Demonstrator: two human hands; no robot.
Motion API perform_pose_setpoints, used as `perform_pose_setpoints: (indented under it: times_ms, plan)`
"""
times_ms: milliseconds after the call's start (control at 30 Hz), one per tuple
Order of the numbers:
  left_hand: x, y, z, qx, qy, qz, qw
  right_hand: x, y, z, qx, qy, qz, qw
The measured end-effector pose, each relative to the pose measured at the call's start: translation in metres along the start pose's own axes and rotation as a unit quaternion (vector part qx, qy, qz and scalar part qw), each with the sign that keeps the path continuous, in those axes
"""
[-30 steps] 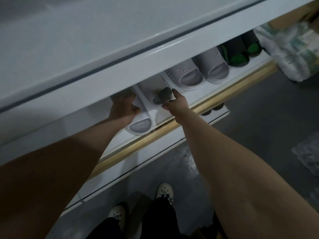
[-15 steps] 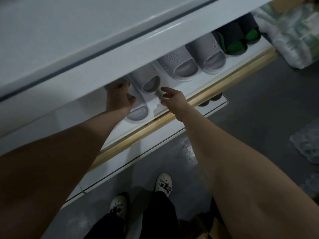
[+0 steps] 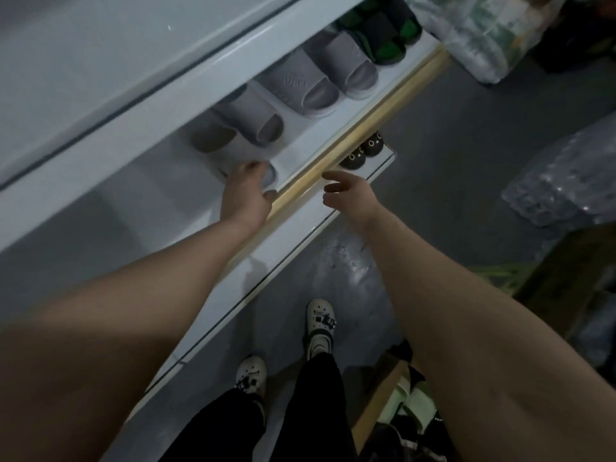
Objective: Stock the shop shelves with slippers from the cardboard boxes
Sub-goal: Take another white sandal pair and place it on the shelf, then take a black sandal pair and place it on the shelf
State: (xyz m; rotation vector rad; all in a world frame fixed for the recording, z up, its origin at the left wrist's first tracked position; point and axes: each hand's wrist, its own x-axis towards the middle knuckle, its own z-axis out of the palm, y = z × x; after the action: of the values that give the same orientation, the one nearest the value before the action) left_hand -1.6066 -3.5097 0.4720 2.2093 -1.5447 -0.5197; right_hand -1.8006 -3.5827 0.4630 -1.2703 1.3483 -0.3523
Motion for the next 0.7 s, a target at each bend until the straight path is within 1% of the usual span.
perform_pose_setpoints:
  times_ms: [100,167,300,533,700]
  plan:
    - [-0.031,0.010,-0.003,-0.034,-0.027,0.045,0.998,-0.046,0.016,0.002,0.025,0.042,0.004,0.999]
    - [-0.055,0.019,-0.005,-0.042,-0.048,0.059,0.996,-0.075,0.030,0.004,0.038,0.066,0.015,0.997]
    - [-0.099,0.030,0.004,-0.066,-0.115,0.090,0.987,-0.134,0.063,0.010,0.077,0.114,0.039,0.990]
    - [-0.169,0.052,0.049,-0.047,-0.195,0.155,0.967,-0.221,0.140,0.013,0.096,0.198,0.103,0.970]
    - [-0.226,0.069,0.094,-0.050,-0.250,0.183,0.950,-0.282,0.206,0.020,0.110,0.230,0.145,0.956]
